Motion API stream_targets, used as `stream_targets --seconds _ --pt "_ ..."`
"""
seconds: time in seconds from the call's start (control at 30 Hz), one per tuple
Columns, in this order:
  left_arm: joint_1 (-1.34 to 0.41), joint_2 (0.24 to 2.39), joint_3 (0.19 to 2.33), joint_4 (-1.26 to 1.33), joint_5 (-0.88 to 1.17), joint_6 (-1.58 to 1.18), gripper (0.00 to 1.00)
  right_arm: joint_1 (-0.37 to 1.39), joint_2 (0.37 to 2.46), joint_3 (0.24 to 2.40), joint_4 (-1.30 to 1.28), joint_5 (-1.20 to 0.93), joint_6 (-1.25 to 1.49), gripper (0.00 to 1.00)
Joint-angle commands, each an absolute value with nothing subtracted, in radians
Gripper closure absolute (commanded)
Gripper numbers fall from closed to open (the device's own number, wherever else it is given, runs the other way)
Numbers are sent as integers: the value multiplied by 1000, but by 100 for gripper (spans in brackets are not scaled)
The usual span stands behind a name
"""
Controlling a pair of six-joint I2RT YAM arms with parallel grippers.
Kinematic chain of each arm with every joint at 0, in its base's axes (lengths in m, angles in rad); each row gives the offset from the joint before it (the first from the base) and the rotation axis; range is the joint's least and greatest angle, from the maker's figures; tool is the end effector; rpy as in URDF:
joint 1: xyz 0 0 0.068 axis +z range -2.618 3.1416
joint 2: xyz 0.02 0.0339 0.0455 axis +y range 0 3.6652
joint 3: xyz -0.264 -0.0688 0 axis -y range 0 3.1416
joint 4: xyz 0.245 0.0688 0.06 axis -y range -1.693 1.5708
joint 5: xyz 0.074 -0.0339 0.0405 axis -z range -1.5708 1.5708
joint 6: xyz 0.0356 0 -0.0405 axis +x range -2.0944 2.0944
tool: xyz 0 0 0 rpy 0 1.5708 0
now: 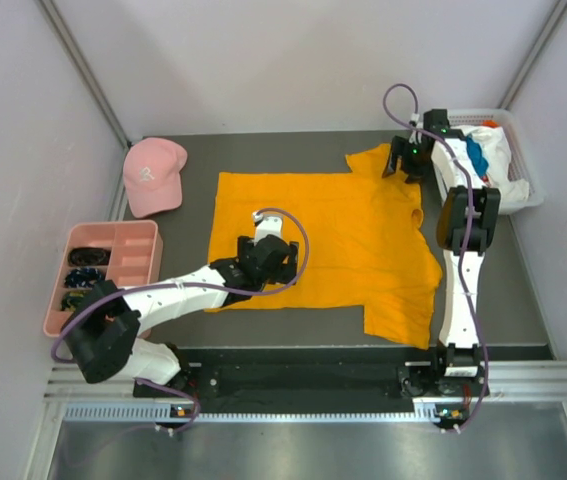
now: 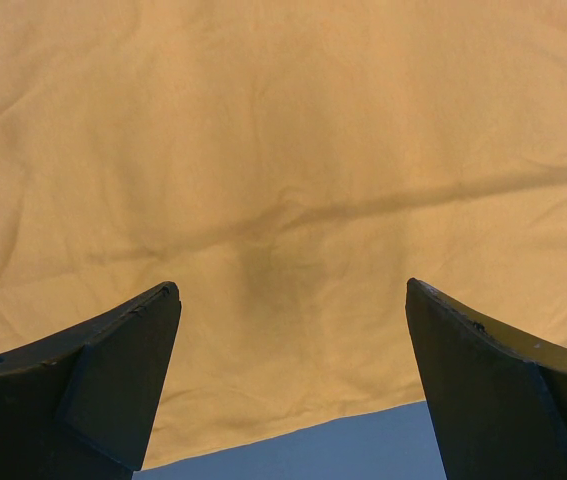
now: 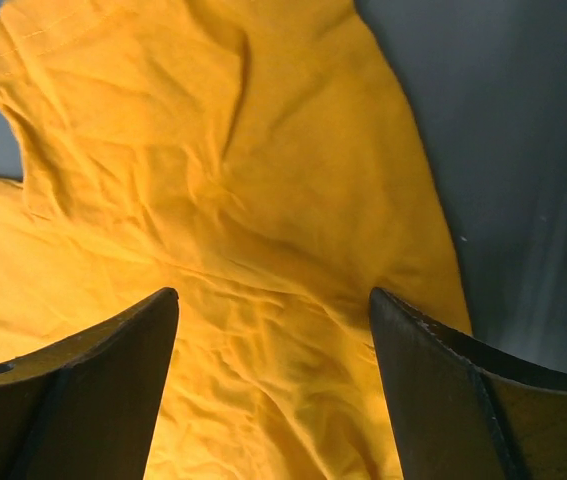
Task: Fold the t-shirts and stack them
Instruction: Flatten out the tshirt
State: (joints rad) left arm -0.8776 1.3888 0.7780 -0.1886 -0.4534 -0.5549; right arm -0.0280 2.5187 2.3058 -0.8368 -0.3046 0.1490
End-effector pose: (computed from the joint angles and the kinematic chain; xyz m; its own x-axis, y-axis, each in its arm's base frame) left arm 0.1917 -0.2064 0.2058 -0.6509 0.0423 -0.7580 0.1805 0.9784 -0.1004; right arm 0.5404 -0.0045 0.1808 -0.8755 0.1662 -0.4537 0.0075 0.9436 0.3311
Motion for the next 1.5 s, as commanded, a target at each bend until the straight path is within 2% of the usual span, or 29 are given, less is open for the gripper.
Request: stream_targets --seconds 0.0,0.13,0.2,0.3,0.33,0.43,0.63,0.83,1.03,1.47 --pt "-879 1379 810 -176 -457 -554 1 -55 2543 2321 -882 -235 124 25" --pt "-879 1385 816 -176 -456 -552 1 -55 2543 2309 -874 -224 120 42" --pt "-879 1388 816 -175 -456 -552 1 -55 2543 2306 -867 -230 120 43" --pt "-877 1387 813 -178 -456 -554 1 -54 2549 2306 -858 -242 120 32" --pt "-877 1385 811 -178 -457 -554 1 -55 2551 2307 -856 -244 120 25" --pt "-877 1382 807 -181 -462 -557 1 -57 2565 2318 -850 -265 120 16" --pt "-877 1385 804 -183 -474 -558 1 -55 2603 2333 -830 -339 114 6" --pt "-877 1413 818 -183 -482 -555 1 -55 2634 2345 -815 -394 101 1" --pt "-877 1445 833 -184 -492 -551 1 -55 2641 2359 -781 -393 78 1" --pt "-874 1506 868 -175 -506 -534 1 -54 2608 2367 -730 -164 41 1"
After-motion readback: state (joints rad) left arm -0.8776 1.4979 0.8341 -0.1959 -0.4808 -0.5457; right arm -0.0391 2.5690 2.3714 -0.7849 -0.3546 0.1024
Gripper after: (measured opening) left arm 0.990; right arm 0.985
